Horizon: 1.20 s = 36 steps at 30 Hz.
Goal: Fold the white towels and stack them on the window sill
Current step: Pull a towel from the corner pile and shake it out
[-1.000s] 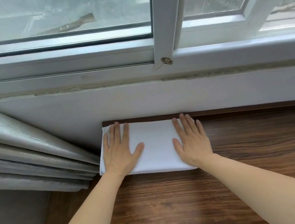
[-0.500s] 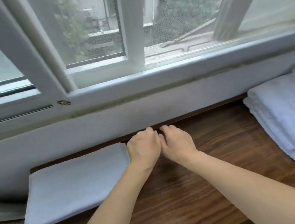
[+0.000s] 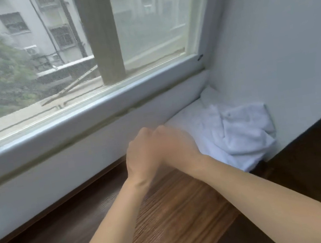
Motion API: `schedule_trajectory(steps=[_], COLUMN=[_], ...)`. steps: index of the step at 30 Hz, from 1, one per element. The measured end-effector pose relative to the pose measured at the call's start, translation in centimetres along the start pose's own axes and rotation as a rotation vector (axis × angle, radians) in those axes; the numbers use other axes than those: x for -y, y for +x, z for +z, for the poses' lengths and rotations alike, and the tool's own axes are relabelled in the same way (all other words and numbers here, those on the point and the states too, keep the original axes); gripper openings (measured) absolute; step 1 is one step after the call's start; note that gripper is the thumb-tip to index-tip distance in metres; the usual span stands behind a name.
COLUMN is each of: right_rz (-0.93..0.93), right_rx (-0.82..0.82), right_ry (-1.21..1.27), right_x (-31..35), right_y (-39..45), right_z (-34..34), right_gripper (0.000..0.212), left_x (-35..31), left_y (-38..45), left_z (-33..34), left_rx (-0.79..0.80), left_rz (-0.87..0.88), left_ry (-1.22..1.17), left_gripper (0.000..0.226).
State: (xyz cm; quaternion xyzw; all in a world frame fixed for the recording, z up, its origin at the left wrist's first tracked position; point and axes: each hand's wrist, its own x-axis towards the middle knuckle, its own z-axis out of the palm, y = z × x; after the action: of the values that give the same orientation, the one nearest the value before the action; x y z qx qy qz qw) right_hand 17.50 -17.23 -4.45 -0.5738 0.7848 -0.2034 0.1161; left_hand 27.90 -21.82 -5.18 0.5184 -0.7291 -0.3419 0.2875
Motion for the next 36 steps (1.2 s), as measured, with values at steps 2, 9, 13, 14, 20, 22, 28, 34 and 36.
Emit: schedule_trajectory(steps=[2, 9, 13, 14, 20, 22, 28, 34, 36], right_rz=[0.020, 0.196, 0.395, 0.439, 0.504, 0.529, 0.479, 0.349, 0.248], right_rx=[-0.019, -0.032, -0.038, -0.036, -0.083, -0.026, 0.091, -0.071, -0.118], right_ry=[0.028, 0.041, -0.117, -0.162, -0.313, -0.313, -0.048, 0.290, 0.329], right_x=[-3.4, -15.0, -22.4, -24.1, -28.0, -28.3, -28.2, -22.7, -19.7], right_y=[0.3, 0.6, 0.0, -0.2, 0.3, 0.9, 0.7, 0.0, 0.1], right_z=[-1.7, -5.2, -5.4, -5.4, -4.7, -4.9, -6.6, -13.7, -16.5], right_gripper=[0.025, 0.029, 0.035, 0.035, 0.036, 0.036, 0.020, 0.008, 0.006], left_x=[-2.3, -7.1, -7.9, -8.1, -9.8, -9.8, -9.3, -11.2, -12.3], left_y=[0.5, 2.5, 4.7, 5.4, 9.3, 10.2, 9.2, 6.8, 5.7], left_z=[2.9, 12.1, 16.3, 17.4, 22.4, 23.4, 22.1, 10.9, 6.3], left_rx=[0.041, 0.330, 0.476, 0.483, 0.507, 0.597, 0.505, 0.307, 0.285], left_rz=[0.000, 0.008, -0.005, 0.006, 0.129, 0.025, 0.037, 0.204, 0.286], left_ry=[-0.040, -0.055, 0.038, 0.066, 0.184, 0.218, 0.179, 0.030, 0.007], left_gripper=[0.021, 0.018, 0.027, 0.032, 0.068, 0.081, 0.025, 0.013, 0.014])
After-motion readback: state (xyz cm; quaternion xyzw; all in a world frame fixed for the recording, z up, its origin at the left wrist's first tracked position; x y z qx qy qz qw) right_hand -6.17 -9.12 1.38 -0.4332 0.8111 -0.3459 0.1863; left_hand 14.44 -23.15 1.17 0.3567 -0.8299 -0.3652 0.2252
